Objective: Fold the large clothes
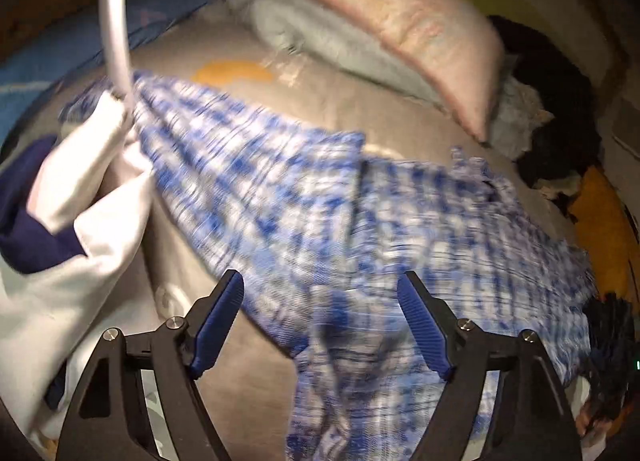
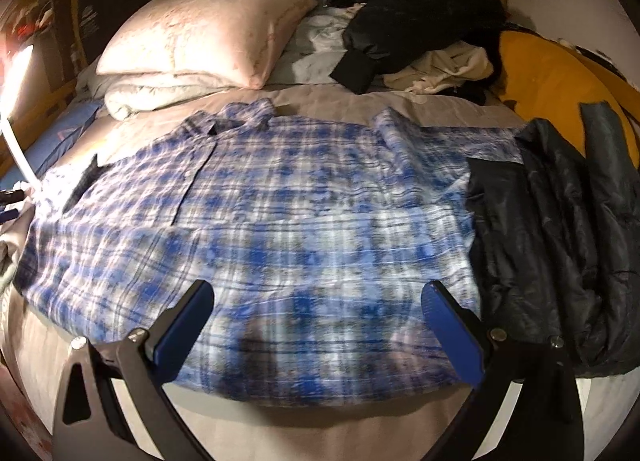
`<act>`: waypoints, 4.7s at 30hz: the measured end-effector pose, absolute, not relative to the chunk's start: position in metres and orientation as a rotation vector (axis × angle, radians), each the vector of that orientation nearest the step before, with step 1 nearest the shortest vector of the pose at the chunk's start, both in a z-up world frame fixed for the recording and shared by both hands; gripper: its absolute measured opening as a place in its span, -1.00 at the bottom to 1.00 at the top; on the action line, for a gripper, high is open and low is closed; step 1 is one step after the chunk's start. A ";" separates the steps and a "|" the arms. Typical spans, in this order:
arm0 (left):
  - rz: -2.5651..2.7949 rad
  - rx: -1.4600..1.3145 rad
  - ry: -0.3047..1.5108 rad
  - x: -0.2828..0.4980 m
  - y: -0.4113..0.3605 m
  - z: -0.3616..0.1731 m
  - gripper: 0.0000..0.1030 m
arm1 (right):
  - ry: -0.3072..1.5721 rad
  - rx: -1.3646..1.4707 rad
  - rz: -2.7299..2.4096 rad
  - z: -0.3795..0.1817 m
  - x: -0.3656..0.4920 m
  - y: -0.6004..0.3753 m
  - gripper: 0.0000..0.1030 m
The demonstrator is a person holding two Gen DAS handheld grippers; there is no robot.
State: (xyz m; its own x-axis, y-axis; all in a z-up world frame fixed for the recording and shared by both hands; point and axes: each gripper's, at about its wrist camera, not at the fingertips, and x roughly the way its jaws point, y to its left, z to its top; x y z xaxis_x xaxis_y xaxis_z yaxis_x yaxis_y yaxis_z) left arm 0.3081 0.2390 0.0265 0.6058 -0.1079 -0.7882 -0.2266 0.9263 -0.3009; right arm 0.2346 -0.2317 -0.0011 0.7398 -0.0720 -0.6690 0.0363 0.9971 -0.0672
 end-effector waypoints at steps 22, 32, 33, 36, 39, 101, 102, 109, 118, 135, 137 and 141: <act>0.416 -0.434 0.960 0.359 0.282 -0.033 -0.29 | 0.799 -0.089 0.014 -0.014 0.230 -0.213 1.00; 0.561 -0.295 0.924 0.370 0.253 -0.037 0.12 | 0.814 -0.166 0.031 -0.023 0.235 -0.196 1.00; 0.558 -0.297 0.914 0.369 0.254 -0.036 -0.57 | 0.810 -0.173 0.032 -0.022 0.233 -0.195 1.00; 0.512 -0.292 0.864 0.367 0.255 -0.025 -0.96 | 0.792 -0.187 0.025 -0.020 0.231 -0.193 1.00; 0.464 -0.234 0.778 0.362 0.242 -0.005 -0.96 | 0.788 -0.182 0.009 -0.019 0.232 -0.196 1.00; -0.173 -0.191 0.519 0.275 0.151 0.113 -0.98 | 0.754 -0.248 -0.044 -0.013 0.232 -0.198 1.00; -0.214 -0.174 0.517 0.265 0.136 0.114 -0.98 | 0.749 -0.255 -0.048 -0.012 0.231 -0.198 1.00; -0.402 -0.078 0.636 0.234 0.041 0.083 -0.98 | 0.753 -0.206 -0.069 -0.008 0.229 -0.211 1.00; -0.384 0.112 0.632 0.210 -0.008 0.059 0.02 | 0.751 -0.191 -0.106 -0.007 0.227 -0.221 1.00; -0.095 -0.076 0.833 0.302 0.092 0.011 0.74 | 0.766 -0.209 -0.092 -0.015 0.230 -0.210 1.00; -0.112 -0.135 0.873 0.312 0.102 0.000 0.64 | 0.768 -0.212 -0.084 -0.015 0.229 -0.209 1.00; -0.063 -0.136 0.865 0.315 0.106 -0.004 0.42 | 0.759 -0.232 -0.085 -0.012 0.227 -0.209 1.00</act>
State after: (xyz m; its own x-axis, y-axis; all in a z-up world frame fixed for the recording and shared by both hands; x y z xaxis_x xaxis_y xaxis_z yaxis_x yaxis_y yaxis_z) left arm 0.3145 0.1059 -0.0037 0.6473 -0.1100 -0.7543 0.0000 0.9895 -0.1443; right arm 0.2269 -0.2087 -0.0123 0.7232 -0.1601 -0.6718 -0.0070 0.9710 -0.2389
